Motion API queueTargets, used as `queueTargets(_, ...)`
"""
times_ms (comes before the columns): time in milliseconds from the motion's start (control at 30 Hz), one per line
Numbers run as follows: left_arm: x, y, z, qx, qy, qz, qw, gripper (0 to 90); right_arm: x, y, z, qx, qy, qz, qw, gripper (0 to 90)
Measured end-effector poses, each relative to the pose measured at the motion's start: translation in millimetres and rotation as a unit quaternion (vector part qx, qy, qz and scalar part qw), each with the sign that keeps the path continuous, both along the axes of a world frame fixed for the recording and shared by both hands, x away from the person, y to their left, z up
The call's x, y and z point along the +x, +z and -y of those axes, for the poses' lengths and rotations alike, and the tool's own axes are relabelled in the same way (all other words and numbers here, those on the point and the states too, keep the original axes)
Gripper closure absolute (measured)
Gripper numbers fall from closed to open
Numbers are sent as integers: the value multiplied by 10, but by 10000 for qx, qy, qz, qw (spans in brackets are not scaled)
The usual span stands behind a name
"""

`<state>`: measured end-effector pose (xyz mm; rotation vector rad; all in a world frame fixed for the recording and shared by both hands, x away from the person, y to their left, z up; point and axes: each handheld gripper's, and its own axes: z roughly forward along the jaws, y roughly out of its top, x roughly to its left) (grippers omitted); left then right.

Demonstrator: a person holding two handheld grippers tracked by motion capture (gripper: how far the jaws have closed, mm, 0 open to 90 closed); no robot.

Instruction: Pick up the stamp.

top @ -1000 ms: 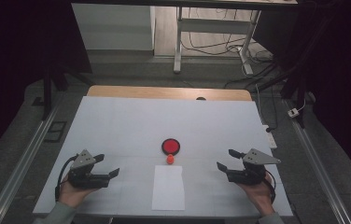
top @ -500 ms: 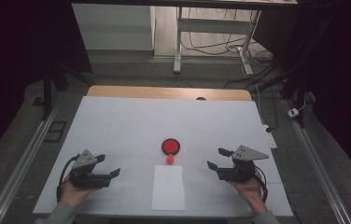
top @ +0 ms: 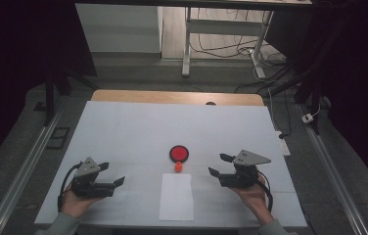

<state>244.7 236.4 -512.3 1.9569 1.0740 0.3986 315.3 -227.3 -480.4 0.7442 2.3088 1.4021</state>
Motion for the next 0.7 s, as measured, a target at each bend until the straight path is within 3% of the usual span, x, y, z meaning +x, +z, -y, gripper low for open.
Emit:
queueTargets(433,-14,6,14,-86,-24,-23,10000,170,73,129,-355,47,259,0,9997,312)
queueTargets(533,-11,-8,26,-50,-68,-37,10000,171,95,146,-479,-64,307,3,9995,313)
queueTargets(700,1,-18,34,-29,-78,-62,9999,172,153,127,-681,8,488,-121,9987,314)
